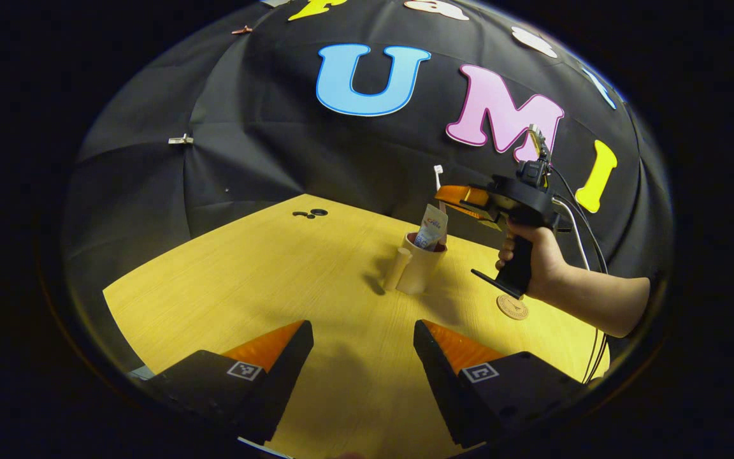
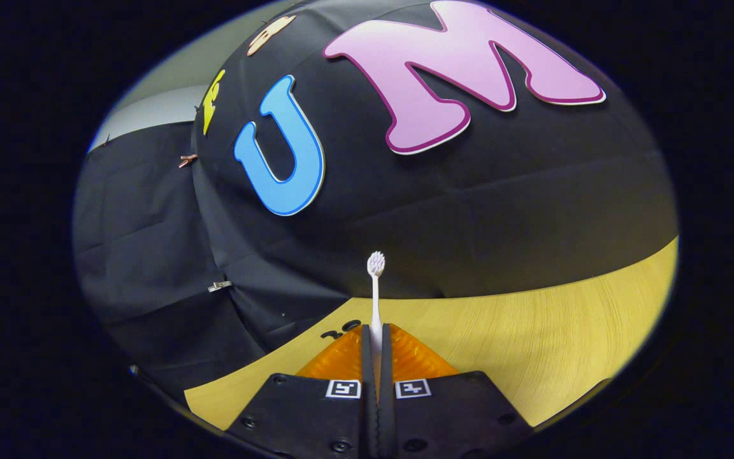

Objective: Put the toothbrush and toothpaste on the desktop into the cup, then pick up the cup and place it on the coaster on the desktop.

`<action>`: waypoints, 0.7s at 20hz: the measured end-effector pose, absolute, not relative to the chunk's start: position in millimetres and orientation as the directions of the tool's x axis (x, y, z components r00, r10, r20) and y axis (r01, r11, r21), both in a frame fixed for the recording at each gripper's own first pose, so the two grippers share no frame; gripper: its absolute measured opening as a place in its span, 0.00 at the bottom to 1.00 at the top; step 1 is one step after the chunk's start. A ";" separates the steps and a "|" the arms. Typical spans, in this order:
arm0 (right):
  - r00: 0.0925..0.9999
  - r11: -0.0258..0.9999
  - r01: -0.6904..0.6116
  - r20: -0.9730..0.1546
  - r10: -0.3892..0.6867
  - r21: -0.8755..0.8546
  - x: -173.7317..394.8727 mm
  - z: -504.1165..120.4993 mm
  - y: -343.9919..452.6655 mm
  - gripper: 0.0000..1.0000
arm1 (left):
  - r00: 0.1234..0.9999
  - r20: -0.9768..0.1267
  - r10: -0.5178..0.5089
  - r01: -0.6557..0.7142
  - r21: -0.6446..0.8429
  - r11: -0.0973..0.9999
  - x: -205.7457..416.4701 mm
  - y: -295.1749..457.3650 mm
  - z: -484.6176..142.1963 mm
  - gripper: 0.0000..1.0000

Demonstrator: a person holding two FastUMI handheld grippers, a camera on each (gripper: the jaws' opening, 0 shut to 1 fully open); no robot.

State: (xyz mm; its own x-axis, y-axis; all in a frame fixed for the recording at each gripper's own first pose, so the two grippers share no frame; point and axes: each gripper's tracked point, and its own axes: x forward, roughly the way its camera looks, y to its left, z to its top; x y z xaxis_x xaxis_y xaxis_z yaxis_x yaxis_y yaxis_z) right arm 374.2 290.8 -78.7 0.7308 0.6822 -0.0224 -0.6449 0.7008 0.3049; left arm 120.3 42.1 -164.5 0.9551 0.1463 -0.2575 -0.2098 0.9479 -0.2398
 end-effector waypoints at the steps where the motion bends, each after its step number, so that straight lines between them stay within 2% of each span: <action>1: 0.732 0.705 -0.644 -0.027 0.680 0.297 376.1 -84.2 292.6 0.05 | 0.955 -0.257 0.148 -0.211 -0.239 0.948 121.4 43.4 -164.2 0.98; 5: 0.745 0.734 -0.632 -0.066 0.664 0.248 386.8 -109.9 291.8 0.05 | 0.951 -0.270 0.148 -0.213 -0.231 0.949 125.7 44.6 -172.5 0.98; 10: 0.743 0.736 -0.645 -0.059 0.667 0.206 378.0 -118.0 292.9 0.06 | 0.950 -0.283 0.133 -0.200 -0.221 0.955 128.0 36.9 -178.9 0.98; 14: 0.742 0.739 -0.644 -0.074 0.666 0.200 365.9 -122.9 285.5 0.11 | 0.955 -0.276 0.111 -0.174 -0.212 0.962 132.8 29.6 -176.1 0.98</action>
State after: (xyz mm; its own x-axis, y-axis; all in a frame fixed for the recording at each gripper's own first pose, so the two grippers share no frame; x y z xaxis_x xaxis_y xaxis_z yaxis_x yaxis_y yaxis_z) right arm 365.9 285.5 -122.9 0.7419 0.6664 -0.0741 -0.6436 0.7387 0.2001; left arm 132.8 29.6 -176.1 0.9546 0.1112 -0.2763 -0.1735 0.9616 -0.2124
